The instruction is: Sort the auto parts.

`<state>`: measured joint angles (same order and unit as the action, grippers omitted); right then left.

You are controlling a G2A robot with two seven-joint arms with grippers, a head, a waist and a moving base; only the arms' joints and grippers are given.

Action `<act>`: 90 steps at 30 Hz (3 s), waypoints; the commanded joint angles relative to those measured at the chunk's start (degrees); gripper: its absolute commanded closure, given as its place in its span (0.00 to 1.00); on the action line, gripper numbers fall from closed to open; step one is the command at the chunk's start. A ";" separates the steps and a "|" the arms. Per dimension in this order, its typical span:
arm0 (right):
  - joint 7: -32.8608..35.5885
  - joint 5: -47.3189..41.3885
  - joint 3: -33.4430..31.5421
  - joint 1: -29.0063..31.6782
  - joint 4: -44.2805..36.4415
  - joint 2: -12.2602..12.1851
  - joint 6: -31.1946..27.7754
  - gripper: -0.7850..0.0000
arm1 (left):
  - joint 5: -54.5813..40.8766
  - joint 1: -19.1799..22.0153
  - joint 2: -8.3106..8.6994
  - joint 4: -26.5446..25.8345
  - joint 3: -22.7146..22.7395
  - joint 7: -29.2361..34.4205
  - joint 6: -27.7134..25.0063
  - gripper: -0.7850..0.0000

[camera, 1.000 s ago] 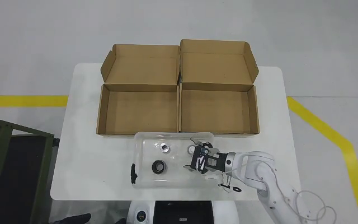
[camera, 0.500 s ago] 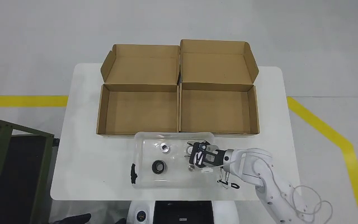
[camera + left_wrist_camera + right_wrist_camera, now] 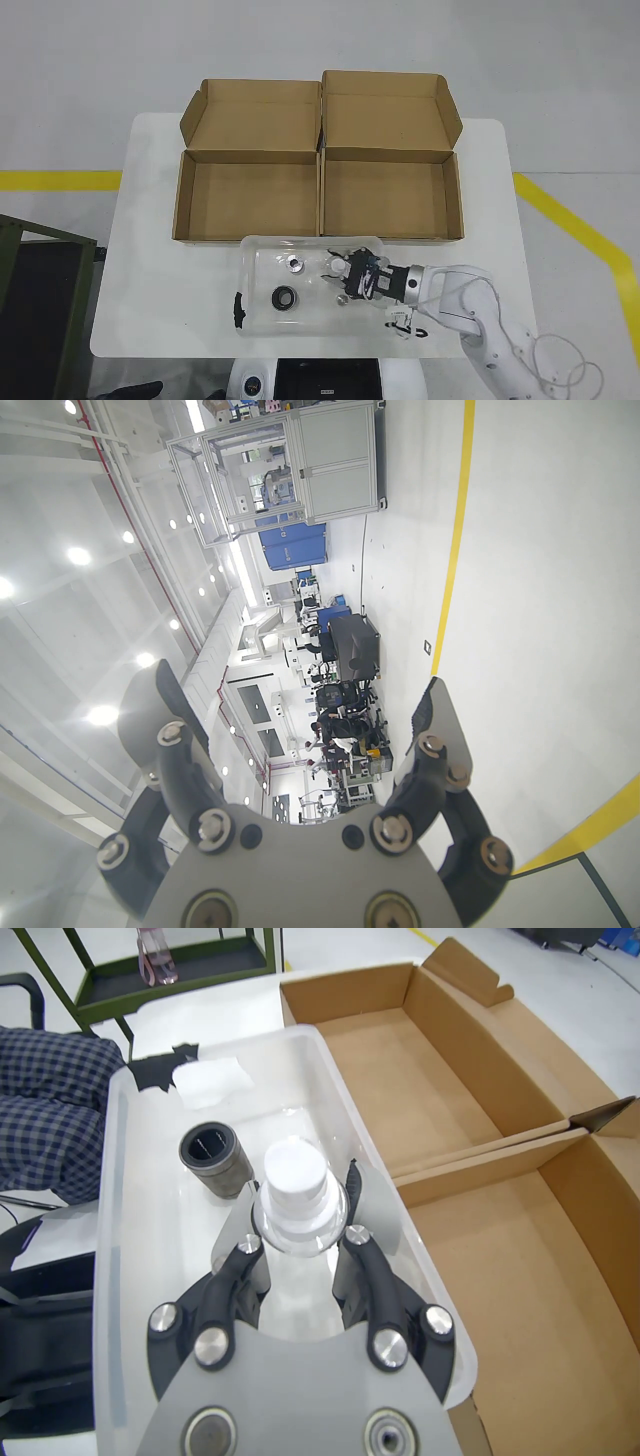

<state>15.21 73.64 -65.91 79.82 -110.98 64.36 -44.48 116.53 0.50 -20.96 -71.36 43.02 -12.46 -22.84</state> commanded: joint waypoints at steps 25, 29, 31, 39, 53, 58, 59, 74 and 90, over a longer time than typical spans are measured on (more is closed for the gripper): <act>-22.69 -29.54 -7.13 -0.30 4.92 0.57 2.16 1.00 | 0.00 0.00 0.00 0.00 0.00 0.00 0.00 0.00; -23.85 -31.52 -7.57 -0.28 5.46 0.69 2.02 1.00 | 0.00 0.00 0.00 0.00 0.00 0.00 0.00 0.00; -24.08 -32.11 -7.67 -0.36 5.68 0.75 1.83 1.00 | 0.00 0.00 0.00 0.00 0.00 0.00 0.00 0.00; -23.69 -32.91 -7.93 -0.74 6.26 0.93 2.04 1.00 | 0.00 0.00 0.00 0.00 0.00 0.00 0.00 0.00; -20.43 -22.11 -9.18 -1.41 4.75 1.06 9.74 1.00 | 0.00 0.00 0.00 0.00 0.00 0.00 0.00 0.00; -17.40 -16.97 -9.11 -2.76 4.92 1.10 13.73 1.00 | 0.00 0.00 0.00 0.00 0.00 0.00 0.00 0.00; -16.64 -16.26 -8.95 -3.26 5.18 1.13 14.35 1.00 | 0.00 0.00 0.00 0.00 0.00 0.00 0.00 0.00; -3.94 -11.27 -1.86 -15.88 15.45 2.43 18.20 1.00 | 0.00 0.00 0.00 0.00 0.00 0.00 0.00 0.00; 4.94 -7.81 7.30 -27.74 27.58 4.77 19.30 1.00 | 0.00 0.00 0.00 0.00 0.00 0.00 0.00 0.00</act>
<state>19.96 65.79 -58.94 52.45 -83.88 69.02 -25.21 116.53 0.50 -20.96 -71.36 43.02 -12.46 -22.84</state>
